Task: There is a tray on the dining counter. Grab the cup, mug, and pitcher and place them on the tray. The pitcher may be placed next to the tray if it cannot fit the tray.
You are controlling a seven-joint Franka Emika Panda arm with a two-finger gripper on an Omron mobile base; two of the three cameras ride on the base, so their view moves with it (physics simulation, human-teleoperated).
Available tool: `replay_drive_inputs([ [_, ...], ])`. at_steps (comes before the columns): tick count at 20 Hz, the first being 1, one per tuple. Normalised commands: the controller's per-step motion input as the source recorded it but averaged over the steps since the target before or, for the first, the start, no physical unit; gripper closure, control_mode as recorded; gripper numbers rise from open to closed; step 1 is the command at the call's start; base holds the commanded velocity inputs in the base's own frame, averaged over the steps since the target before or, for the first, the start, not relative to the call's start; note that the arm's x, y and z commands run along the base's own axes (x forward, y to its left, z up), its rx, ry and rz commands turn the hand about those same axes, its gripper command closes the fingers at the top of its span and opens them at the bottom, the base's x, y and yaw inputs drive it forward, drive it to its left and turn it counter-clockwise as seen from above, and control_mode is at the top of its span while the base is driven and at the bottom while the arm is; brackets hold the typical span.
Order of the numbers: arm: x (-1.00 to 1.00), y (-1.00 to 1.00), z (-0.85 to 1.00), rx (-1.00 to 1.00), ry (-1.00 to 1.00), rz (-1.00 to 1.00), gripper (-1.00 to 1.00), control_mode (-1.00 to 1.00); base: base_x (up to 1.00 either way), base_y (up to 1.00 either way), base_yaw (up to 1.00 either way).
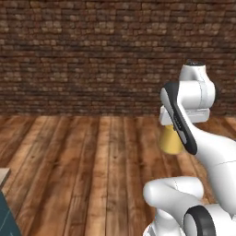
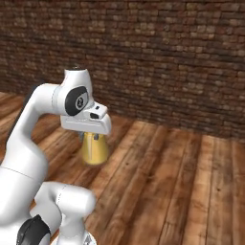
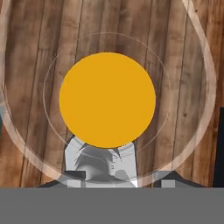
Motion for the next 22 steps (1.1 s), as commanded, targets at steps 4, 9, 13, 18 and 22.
replay_drive_inputs([
  [4,0.00,0.00,0.00,0.00,0.00,0.00,1.00,1.00,1.00,-0.03,0.27],
  [9,0.00,0.00,0.00,0.00,0.00,0.00,1.00,1.00,1.00,-0.07,0.33],
  [13,0.00,0.00,0.00,0.00,0.00,0.00,1.00,1.00,1.00,-0.12,0.45],
  [18,0.00,0.00,0.00,0.00,0.00,0.00,1.00,1.00,1.00,-0.15,0.53],
  [22,0.00,0.00,0.00,0.00,0.00,0.00,1.00,1.00,1.00,-0.10,0.57],
])
